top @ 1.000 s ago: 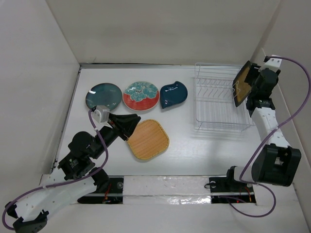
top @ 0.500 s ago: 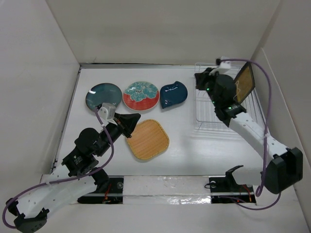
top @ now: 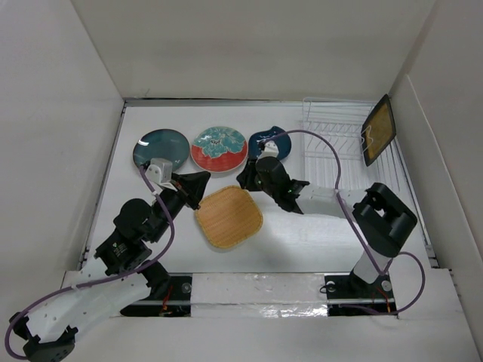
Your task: Load the plates into the dish rack
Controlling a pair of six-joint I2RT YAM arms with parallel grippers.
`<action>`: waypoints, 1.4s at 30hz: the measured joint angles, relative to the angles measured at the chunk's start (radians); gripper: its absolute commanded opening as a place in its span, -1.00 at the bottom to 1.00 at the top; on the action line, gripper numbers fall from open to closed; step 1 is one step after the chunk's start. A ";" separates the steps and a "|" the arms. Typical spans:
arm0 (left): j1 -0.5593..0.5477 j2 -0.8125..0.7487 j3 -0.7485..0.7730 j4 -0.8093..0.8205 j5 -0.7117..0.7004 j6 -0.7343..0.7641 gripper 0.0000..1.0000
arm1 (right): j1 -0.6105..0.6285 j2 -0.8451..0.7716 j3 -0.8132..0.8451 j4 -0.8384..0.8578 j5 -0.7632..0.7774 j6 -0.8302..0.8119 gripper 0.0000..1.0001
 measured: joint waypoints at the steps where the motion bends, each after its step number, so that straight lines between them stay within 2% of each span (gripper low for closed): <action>1: 0.000 0.003 0.000 0.000 0.000 0.000 -0.95 | 0.000 -0.008 -0.027 0.015 -0.003 0.001 -0.11; 2: 0.000 0.006 0.000 0.000 0.001 0.000 -0.94 | 0.000 -0.018 -0.056 0.023 -0.009 0.002 0.04; 5: 0.000 0.014 0.000 0.000 0.009 0.000 -0.89 | -0.005 -0.039 -0.114 0.010 -0.041 -0.020 0.10; 11: 0.000 0.024 0.000 0.000 0.023 0.000 -0.86 | 0.000 -0.040 -0.117 -0.057 -0.102 -0.087 0.32; 15: 0.000 0.026 0.000 0.000 0.030 0.000 -0.84 | -0.002 -0.047 -0.159 -0.071 -0.139 -0.108 0.32; 24: 0.000 0.045 0.000 0.000 0.040 0.000 -0.81 | -0.014 0.019 -0.191 -0.021 -0.373 -0.153 0.24; 28: 0.000 0.045 0.000 -0.001 0.046 0.000 -0.79 | -0.016 0.063 -0.186 0.043 -0.492 -0.167 0.00; 31: 0.000 0.044 0.000 0.000 0.045 0.000 -0.79 | -0.016 0.100 -0.188 0.099 -0.555 -0.153 -0.44; 32: 0.000 0.044 0.000 0.000 0.045 0.000 -0.79 | -0.016 0.116 -0.188 0.121 -0.575 -0.138 -0.65; 35: 0.000 0.044 0.000 0.000 0.045 0.000 -0.78 | -0.019 0.159 -0.188 0.196 -0.642 -0.060 -0.98; 42: 0.000 0.050 0.000 0.000 0.048 0.000 -0.77 | -0.006 0.187 -0.196 0.270 -0.705 0.020 -1.00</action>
